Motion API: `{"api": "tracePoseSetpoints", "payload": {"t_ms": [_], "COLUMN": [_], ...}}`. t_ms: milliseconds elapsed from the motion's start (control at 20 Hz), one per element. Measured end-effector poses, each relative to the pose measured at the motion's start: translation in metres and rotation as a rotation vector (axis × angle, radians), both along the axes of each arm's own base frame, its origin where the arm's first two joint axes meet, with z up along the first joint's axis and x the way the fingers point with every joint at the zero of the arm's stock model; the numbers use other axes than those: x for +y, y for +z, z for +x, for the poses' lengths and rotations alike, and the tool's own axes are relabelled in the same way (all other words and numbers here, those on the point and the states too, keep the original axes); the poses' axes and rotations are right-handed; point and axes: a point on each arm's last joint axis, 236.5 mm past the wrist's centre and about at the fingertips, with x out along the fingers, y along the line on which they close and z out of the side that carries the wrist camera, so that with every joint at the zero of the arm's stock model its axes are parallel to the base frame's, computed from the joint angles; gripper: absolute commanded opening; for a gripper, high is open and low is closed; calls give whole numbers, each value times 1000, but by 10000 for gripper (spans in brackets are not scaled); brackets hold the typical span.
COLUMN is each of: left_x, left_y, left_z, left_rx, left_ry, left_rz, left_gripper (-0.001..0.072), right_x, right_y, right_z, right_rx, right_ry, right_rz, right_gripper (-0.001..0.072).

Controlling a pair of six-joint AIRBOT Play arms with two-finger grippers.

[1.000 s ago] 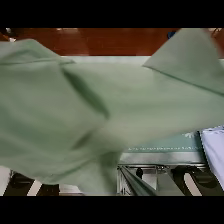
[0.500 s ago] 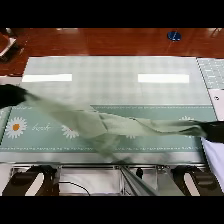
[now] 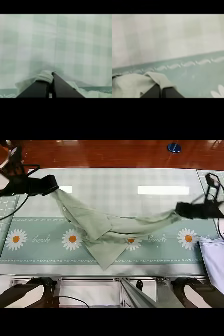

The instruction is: Fold the shirts.

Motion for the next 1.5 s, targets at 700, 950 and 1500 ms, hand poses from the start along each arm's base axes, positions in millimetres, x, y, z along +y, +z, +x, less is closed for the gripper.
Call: {"api": "tracePoseSetpoints", "payload": {"t_ms": [700,950,1500], "left_x": [16,-29,-89], "left_y": [-106,-143,-185], "left_z": [-134,-179,-167], "left_rx": [517,564,521], "left_ry": [-155,-152,-133], "left_rz": [-104,-308,-348], "left_gripper": [702,701,18], "right_x": [-106,-70,-23], "right_y": [-42,-85,-89], "right_z": [-50,-91,-87], "right_rx": [254,263,211], "right_ry": [-271,-277,-185], "right_rz": [132,237,331], "right_gripper": [611,611,611]}}
